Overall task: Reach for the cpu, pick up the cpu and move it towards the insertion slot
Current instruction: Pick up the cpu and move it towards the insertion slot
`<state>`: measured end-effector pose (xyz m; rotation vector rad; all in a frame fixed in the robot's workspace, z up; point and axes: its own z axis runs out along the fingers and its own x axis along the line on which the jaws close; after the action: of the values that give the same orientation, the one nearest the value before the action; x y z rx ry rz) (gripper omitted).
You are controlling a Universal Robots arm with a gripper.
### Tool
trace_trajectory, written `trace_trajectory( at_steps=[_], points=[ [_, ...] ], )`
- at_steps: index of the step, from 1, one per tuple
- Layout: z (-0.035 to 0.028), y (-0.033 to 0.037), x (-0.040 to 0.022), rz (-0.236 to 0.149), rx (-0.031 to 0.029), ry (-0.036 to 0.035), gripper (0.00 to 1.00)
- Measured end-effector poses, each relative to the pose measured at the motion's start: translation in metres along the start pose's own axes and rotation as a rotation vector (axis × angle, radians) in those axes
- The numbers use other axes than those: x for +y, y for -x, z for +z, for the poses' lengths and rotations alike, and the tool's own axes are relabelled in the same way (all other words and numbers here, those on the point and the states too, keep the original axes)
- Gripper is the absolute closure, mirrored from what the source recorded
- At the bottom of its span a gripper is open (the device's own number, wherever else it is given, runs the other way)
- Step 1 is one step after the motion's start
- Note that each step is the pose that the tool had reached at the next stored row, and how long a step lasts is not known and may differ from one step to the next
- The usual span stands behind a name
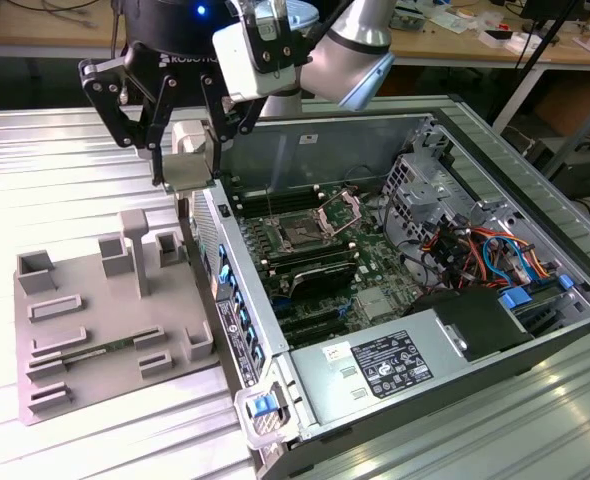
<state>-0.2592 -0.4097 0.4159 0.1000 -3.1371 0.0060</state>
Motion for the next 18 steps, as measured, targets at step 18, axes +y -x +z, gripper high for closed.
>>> trace_trajectory(
  at_steps=[18],
  points=[
    [-0.0001, 0.0302, -0.0019, 0.0, 0.0, 0.0, 0.46]
  ],
)
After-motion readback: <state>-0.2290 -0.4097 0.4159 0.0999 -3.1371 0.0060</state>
